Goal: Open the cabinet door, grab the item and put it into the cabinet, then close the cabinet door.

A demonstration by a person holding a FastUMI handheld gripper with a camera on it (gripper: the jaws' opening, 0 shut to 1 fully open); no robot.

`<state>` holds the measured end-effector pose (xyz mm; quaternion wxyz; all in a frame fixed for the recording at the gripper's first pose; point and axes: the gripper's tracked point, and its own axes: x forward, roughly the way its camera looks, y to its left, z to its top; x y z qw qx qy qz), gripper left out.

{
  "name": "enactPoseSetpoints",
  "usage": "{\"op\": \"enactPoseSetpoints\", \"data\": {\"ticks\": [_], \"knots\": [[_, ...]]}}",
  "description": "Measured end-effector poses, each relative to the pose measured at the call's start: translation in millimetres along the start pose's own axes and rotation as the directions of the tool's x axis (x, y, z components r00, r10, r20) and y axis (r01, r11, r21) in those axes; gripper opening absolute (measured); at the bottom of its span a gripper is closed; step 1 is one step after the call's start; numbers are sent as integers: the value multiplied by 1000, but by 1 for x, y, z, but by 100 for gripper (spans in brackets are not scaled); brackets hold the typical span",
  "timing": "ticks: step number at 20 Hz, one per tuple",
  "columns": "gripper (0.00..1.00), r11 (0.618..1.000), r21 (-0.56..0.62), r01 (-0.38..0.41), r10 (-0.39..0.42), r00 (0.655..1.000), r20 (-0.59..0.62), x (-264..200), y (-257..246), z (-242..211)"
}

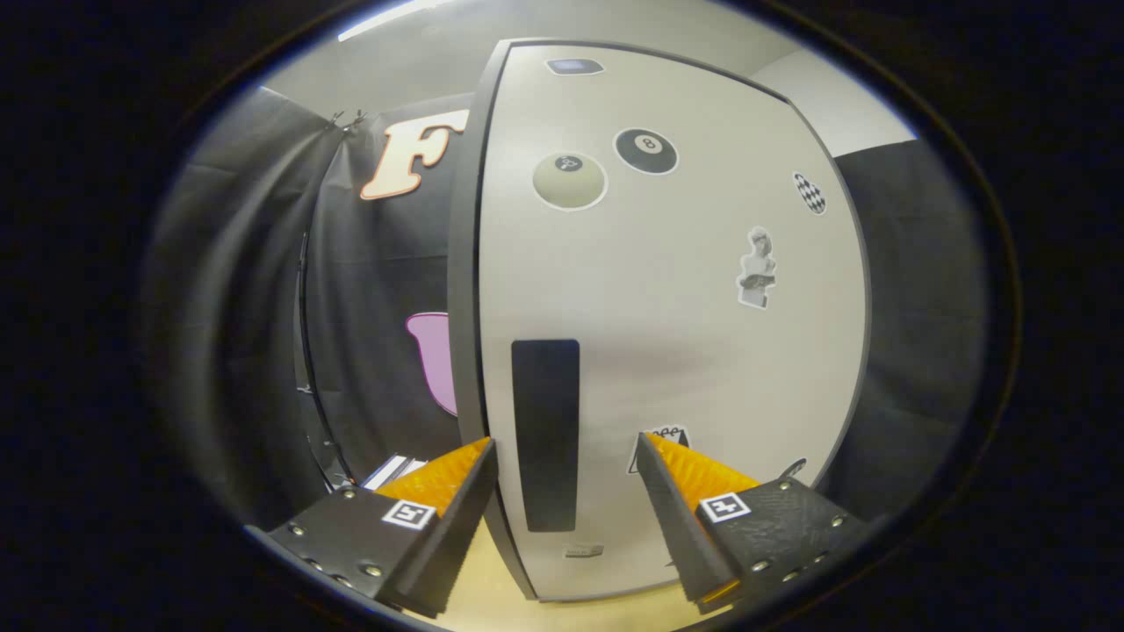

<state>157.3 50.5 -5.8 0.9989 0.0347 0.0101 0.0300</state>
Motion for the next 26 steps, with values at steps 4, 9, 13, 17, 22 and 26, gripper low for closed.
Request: {"op": "enactPoseSetpoints", "data": {"ticks": [4, 9, 13, 17, 22, 26], "knots": [[70, 1000, 14, -14, 14, 1000, -1, 3, 1, 2], [43, 999, 27, -41, 40, 999, 9, 6, 14, 1], [28, 999, 29, -33, 33, 999, 6, 3, 14, 1], [28, 1000, 25, -17, 17, 1000, -6, -2, 12, -1], [28, 999, 35, 5, -5, 1000, 5, -37, 5, 3], [16, 999, 48, -5, 6, 1000, -14, -57, -7, 2]]}}
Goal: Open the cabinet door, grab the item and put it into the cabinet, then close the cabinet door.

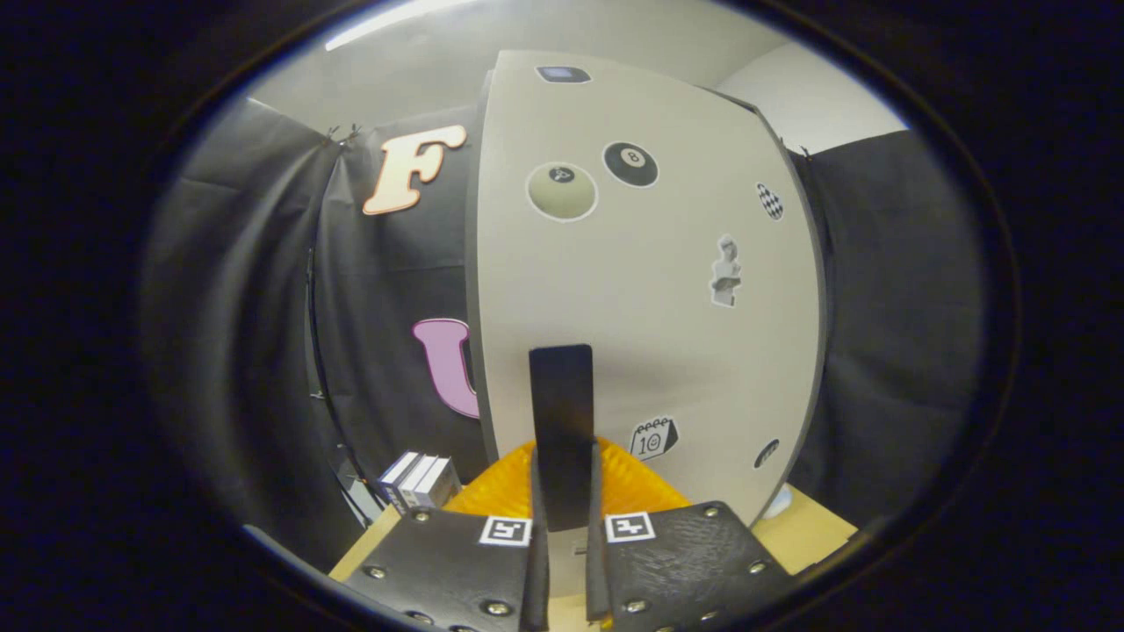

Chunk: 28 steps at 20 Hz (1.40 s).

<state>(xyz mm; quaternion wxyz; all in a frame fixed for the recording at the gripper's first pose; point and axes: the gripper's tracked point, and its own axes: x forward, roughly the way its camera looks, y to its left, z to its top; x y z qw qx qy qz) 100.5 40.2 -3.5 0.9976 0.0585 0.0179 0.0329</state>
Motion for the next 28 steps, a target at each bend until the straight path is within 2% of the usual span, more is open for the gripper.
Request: {"op": "enactPoseSetpoints", "data": {"ticks": [4, 16, 28], "knots": [[16, 1000, 2, 18, -18, 1000, -3, -5, -4, 0], [16, 999, 27, 34, -34, 999, -2, -61, -36, 4], [15, 994, 7, 107, -107, 994, -9, -127, -98, 6]]}}
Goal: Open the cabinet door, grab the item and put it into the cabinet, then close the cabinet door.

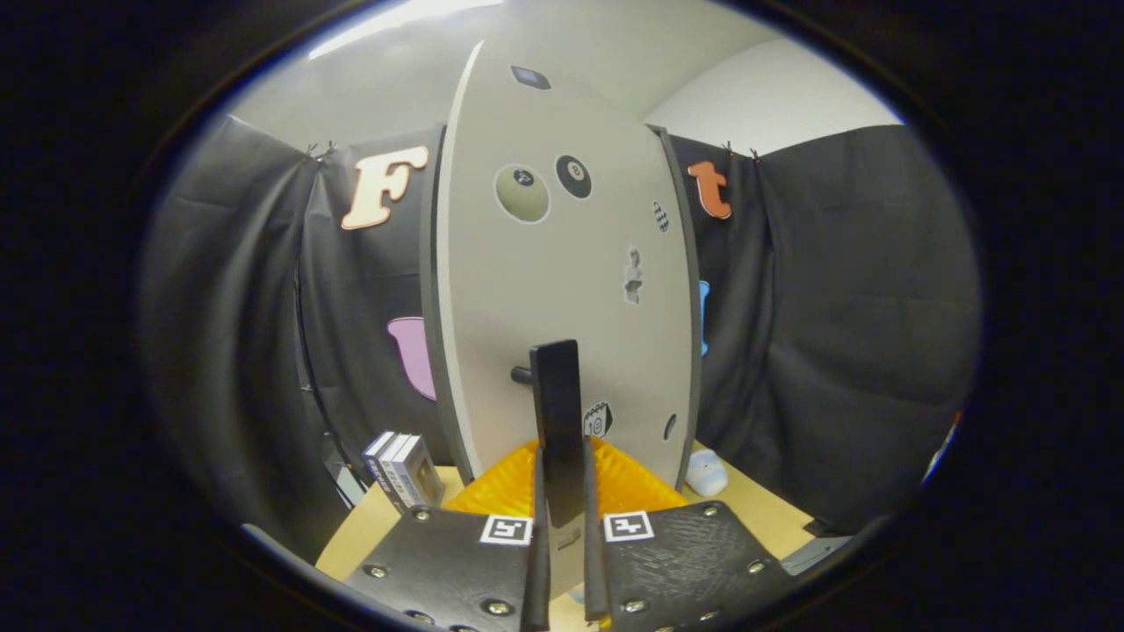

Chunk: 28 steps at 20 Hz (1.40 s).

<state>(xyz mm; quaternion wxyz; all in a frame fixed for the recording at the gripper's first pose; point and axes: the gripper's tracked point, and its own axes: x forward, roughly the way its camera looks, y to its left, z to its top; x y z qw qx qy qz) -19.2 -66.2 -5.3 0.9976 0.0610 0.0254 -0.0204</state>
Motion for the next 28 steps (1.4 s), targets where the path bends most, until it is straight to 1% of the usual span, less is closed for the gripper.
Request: {"op": "enactPoseSetpoints", "data": {"ticks": [5, 8, 13, 17, 21, 28], "knots": [[15, 1000, -5, 21, -21, 1000, 3, -19, -38, 3], [15, 999, -15, 37, -37, 999, -1, -35, -70, 5], [15, 999, -32, 24, -24, 1000, -5, -54, -107, 3], [15, 999, -28, 38, -38, 999, -2, -61, -146, 7], [15, 999, -26, -31, 31, 999, 9, -61, -170, 9], [13, 995, -1, -100, 100, 995, 27, -57, -231, 15]]}}
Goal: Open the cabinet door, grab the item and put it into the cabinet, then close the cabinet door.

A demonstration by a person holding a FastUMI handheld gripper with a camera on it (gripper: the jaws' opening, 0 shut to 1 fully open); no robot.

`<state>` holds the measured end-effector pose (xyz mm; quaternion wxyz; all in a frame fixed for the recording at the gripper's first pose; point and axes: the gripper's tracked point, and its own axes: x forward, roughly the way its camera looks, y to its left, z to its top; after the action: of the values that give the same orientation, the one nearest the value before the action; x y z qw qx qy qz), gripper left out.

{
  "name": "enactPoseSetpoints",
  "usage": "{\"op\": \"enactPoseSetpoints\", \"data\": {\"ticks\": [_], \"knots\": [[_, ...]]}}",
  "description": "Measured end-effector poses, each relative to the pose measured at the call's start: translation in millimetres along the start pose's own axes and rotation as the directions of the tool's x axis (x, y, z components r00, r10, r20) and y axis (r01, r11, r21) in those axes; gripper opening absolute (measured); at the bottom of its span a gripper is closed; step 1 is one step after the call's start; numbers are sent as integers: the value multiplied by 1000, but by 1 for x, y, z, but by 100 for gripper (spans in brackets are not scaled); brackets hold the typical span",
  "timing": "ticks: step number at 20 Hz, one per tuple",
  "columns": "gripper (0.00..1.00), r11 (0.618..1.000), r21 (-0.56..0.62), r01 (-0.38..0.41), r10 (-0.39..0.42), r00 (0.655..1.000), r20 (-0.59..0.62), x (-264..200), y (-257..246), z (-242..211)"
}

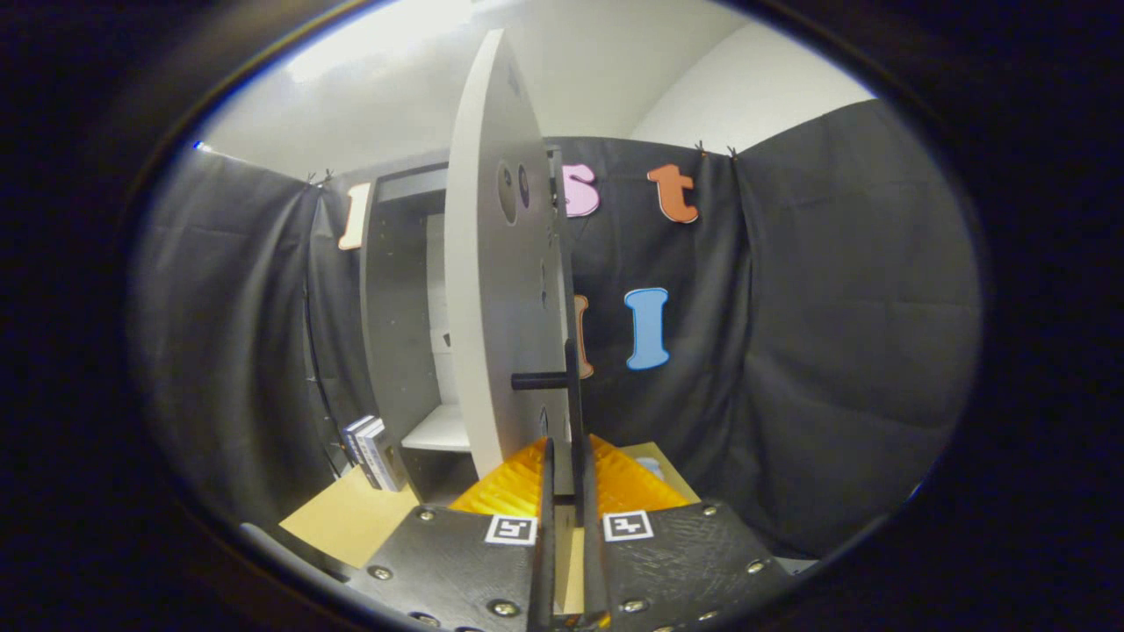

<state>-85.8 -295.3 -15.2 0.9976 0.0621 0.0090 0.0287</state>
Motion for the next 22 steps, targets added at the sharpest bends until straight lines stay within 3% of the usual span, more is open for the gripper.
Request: {"op": "enactPoseSetpoints", "data": {"ticks": [8, 11, 18, 22], "knots": [[8, 998, 25, 55, -55, 998, 15, 3, -54, 5], [8, 999, 31, 45, -46, 999, 12, 5, -49, 0], [8, 987, 38, 153, -156, 984, 82, -38, -46, 28], [8, 987, 119, 108, -121, 987, 105, -62, 0, 34]]}}
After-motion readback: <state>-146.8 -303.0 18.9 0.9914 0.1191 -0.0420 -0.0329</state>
